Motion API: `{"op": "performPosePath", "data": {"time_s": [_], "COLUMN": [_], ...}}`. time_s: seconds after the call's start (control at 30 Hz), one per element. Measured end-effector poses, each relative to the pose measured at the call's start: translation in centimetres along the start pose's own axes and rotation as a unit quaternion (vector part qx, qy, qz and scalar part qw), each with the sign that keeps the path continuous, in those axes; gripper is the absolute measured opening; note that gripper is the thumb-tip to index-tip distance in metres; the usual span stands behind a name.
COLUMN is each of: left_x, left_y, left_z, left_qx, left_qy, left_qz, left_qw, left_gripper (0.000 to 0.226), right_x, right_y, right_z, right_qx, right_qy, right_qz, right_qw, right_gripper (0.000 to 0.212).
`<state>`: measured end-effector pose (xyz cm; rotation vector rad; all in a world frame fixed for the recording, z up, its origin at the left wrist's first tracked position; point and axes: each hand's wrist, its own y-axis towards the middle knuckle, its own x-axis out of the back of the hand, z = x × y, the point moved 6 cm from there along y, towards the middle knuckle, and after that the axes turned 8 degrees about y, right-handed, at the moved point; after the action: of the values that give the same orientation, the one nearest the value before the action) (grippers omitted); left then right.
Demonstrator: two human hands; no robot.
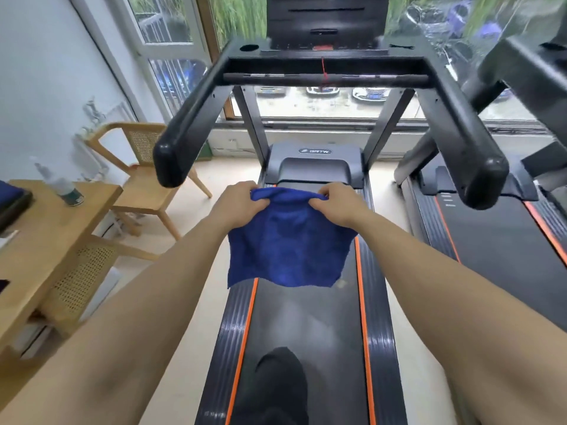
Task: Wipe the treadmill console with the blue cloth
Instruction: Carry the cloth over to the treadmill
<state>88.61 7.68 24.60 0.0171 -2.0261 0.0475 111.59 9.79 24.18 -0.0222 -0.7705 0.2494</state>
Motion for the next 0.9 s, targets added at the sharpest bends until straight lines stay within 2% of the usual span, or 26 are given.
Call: {"op": "performPosePath", "data": {"time_s": [0.17, 0.33, 0.4, 0.47, 0.5, 0.57, 0.63, 0.7, 0.77, 0.9], "left_x": [5.5, 14.8, 17.7, 19.9, 20.8, 22.1, 22.9, 23.1, 23.5, 24.6], "left_y": [7.9, 13.6, 16.0, 18.8, 20.3, 23.2, 26.2, 29.7, 33.5, 40.9], "left_z": [-0.4, -3.9, -5.4, -6.7, -7.2, -7.9, -8.5, -9.3, -10.1, -12.7], "left_qx": [0.030, 0.031, 0.026, 0.018, 0.012, 0.015, 0.026, 0.030, 0.031, 0.043], "left_qy": [-0.041, -0.078, -0.067, -0.055, -0.054, -0.048, -0.047, -0.063, -0.078, -0.111], "left_qz": [0.066, 0.045, 0.041, 0.032, 0.021, -0.003, -0.019, -0.025, -0.034, -0.034], "left_qw": [0.997, 0.995, 0.997, 0.998, 0.998, 0.999, 0.998, 0.997, 0.996, 0.992], "left_gripper": [0.019, 0.025, 0.028, 0.032, 0.036, 0.040, 0.033, 0.030, 0.032, 0.034], "right_x": [3.7, 10.9, 13.6, 16.2, 17.5, 19.7, 21.5, 23.2, 24.7, 27.9], "right_y": [7.7, 11.3, 13.3, 15.9, 17.3, 19.8, 22.8, 26.4, 30.1, 37.7], "right_z": [4.5, 11.5, 13.2, 14.3, 14.5, 14.7, 14.4, 14.1, 14.3, 14.8], "right_qx": [-0.038, -0.026, -0.007, 0.006, 0.005, -0.010, -0.016, -0.013, 0.000, 0.022], "right_qy": [-0.006, 0.005, -0.076, -0.148, -0.153, -0.109, -0.036, 0.029, 0.086, 0.121], "right_qz": [0.080, 0.119, 0.139, 0.117, 0.100, 0.070, 0.037, 0.016, 0.020, 0.029], "right_qw": [0.996, 0.992, 0.987, 0.982, 0.983, 0.991, 0.999, 0.999, 0.996, 0.992], "right_gripper": [0.036, 0.042, 0.033, 0.018, 0.017, 0.026, 0.033, 0.030, 0.027, 0.031]}}
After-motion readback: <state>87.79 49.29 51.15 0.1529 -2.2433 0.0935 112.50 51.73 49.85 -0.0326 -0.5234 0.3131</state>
